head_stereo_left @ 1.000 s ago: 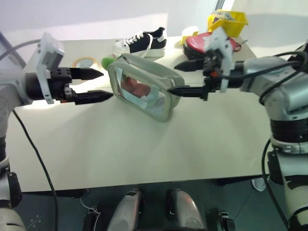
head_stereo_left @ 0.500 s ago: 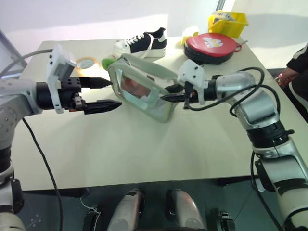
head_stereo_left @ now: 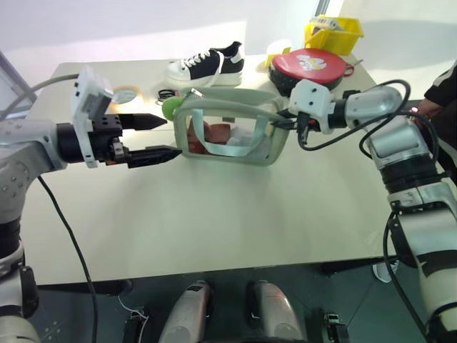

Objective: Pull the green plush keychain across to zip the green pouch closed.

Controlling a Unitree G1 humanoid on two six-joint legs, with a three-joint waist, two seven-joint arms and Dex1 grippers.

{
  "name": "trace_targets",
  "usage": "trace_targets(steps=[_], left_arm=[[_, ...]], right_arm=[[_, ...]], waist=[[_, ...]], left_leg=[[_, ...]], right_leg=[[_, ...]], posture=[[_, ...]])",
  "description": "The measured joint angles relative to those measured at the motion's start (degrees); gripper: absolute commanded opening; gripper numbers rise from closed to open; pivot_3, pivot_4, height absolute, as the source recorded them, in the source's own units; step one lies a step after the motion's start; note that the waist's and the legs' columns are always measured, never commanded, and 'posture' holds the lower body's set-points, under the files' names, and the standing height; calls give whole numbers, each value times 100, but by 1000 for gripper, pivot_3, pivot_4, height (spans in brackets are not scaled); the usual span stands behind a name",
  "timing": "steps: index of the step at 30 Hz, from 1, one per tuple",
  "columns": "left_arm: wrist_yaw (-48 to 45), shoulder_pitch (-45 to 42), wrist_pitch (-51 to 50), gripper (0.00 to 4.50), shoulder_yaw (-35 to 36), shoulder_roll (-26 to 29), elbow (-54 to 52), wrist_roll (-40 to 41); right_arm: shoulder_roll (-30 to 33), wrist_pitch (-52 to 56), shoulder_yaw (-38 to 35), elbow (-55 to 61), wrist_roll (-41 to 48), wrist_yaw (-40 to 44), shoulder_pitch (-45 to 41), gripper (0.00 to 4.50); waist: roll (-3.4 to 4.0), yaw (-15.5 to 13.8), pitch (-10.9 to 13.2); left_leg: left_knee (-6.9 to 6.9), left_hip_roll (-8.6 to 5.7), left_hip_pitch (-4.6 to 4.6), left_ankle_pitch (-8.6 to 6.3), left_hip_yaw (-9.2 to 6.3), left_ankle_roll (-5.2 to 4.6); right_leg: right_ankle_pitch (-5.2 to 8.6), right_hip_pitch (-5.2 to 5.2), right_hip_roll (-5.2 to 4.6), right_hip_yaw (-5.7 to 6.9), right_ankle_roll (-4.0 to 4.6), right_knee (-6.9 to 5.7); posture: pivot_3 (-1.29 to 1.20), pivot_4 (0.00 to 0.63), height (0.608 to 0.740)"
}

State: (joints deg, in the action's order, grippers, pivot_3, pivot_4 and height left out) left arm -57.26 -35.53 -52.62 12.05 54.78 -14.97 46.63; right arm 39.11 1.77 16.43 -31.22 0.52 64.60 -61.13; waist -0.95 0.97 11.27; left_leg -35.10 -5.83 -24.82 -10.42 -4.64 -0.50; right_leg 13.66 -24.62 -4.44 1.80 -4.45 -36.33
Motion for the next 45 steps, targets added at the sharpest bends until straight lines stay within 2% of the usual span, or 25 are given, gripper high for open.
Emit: trace_targets(steps=[2, 3, 7, 11, 15, 20, 23, 28, 29, 39, 45], left_arm=[[0, 0, 27, 4500, 0, 0, 16, 0], [0, 0, 28, 4500, 0, 1, 16, 1], [14, 4, 28, 4500, 6, 5, 18, 2], [19, 81, 38, 4500, 5, 12, 16, 0], [12, 67, 53, 4500, -2, 17, 42, -27], [5, -24, 93, 4500, -14, 16, 57, -96], [20, -1, 91, 4500, -3, 25, 54, -100], [122, 185, 67, 4500, 58, 39, -50, -91], [139, 218, 64, 4500, 76, 43, -81, -89], [250, 451, 51, 4500, 404, 341, -188, -41], [252, 540, 54, 4500, 617, 481, -143, -32]], right_arm=[[-19, 80, -11, 2, 5, 69, 0, 3132], [-9, 133, -51, 10, 8, 114, 0, 3555], [106, 434, -212, 100, 53, 325, -84, 3555], [41, 1082, -476, 400, 336, 460, -535, 3555], [-488, 1539, -654, 493, 505, 297, -919, 3555], [-1146, 1313, -153, -308, 36, -41, -922, 3555], [-1278, 1173, -58, -619, -125, -28, -955, 2752], [-1341, 994, -48, -845, -209, 126, -1108, 184], [-1359, 963, -48, -876, -219, 156, -1111, 78], [-1868, 324, -58, -951, -252, 176, -1198, 78], [-1946, 694, 23, -189, -218, 485, -1151, 78]], waist=[[0, -14, 0], [0, -18, 0], [1, -33, 0], [1, 6, 1], [1, 14, 0], [1, -35, 0], [1, -32, 0], [1, 4, 0], [1, 10, 0], [1, 24, 1], [1, -2, 0]], left_leg=[[0, 0, 0, 1, -1, 2], [-1, 0, 1, 1, -1, 3], [-4, -3, 1, 1, 0, 3], [0, 1, 1, 1, 0, 3], [9, 8, 17, 3, 0, 8], [7, 3, 25, 4, 1, 10], [7, -5, 25, 3, 1, 9], [10, 1, 28, 4, 1, 12], [10, 1, 29, 4, 1, 12], [10, 2, 33, 6, 1, 20], [10, 1, 33, 3, 0, 26]], right_leg=[[0, 0, 0, 0, 1, -2], [0, 0, 0, 0, 2, -2], [0, 3, -2, -1, 3, -1], [-1, -2, 1, -3, 2, -5], [-1, 5, 6, -3, 3, -9], [-1, 14, 3, -4, 6, -9], [-2, 15, 0, -6, 5, -8], [-3, 11, 5, -7, 4, -17], [-3, 9, 5, -7, 4, -20], [-1, -3, 5, -10, 6, -54], [-1, -4, 4, -10, 6, -60]], posture=[[0, 150, 740], [0, 150, 740], [0, 150, 740], [0, 150, 740], [0, 150, 740], [0, 150, 740], [0, 150, 740], [0, 150, 740], [0, 150, 740], [0, 150, 740], [0, 150, 740]])
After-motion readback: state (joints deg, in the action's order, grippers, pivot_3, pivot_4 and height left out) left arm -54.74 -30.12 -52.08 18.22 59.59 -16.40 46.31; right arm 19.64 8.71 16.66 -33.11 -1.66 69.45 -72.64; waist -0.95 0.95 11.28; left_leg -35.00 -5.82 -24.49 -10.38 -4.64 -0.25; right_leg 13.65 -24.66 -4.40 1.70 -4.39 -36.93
